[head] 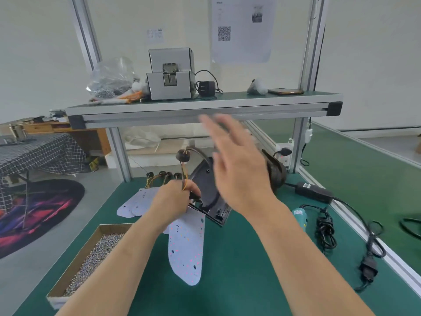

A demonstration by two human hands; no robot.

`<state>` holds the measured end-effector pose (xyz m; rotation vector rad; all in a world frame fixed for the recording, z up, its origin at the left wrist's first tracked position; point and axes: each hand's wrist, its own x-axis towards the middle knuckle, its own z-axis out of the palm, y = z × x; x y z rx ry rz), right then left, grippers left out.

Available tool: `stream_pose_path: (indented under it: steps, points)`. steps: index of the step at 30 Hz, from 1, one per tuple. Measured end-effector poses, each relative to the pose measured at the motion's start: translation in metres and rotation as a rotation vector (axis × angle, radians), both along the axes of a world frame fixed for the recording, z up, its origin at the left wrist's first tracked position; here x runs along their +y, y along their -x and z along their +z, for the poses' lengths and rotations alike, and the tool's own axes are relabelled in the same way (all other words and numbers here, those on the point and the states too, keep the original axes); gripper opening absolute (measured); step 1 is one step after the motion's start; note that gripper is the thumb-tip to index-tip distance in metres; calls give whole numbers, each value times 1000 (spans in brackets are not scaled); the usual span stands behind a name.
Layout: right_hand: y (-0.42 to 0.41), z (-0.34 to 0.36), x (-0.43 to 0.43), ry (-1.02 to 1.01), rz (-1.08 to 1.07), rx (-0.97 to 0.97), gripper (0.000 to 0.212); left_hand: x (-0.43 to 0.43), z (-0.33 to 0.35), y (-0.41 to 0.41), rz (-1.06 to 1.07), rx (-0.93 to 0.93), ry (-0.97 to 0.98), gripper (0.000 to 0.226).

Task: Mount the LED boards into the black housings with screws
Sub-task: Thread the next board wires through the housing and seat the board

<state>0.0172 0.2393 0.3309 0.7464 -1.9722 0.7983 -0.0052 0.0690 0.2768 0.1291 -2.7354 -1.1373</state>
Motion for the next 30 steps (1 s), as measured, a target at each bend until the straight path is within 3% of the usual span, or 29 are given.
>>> stream_pose_path:
  steps: [2,4,8,11,15,23,27,30]
  points:
    - [-8,27,-12,-373,28,-113,74,9,1,2,21,21,149,38]
    - [-10,40,-16,-535,80,-252,62,12,4,2,68,40,230,28]
    - [-5,56,-8,-303,125,-447,34,8,10,-5,11,23,189,41]
    - [4,62,-5,-498,33,-485,27,9,17,-10,-48,24,225,43]
    - [8,65,6,-539,-29,-497,16,5,20,-18,-138,41,64,44]
    - [10,41,13,-603,-105,-389,23,4,19,-28,-120,145,-25,30]
    - [12,21,18,-513,-70,-348,19,3,17,-32,-154,166,-59,22]
    - [15,13,22,-346,-25,-276,18,0,17,-34,-254,117,-210,20]
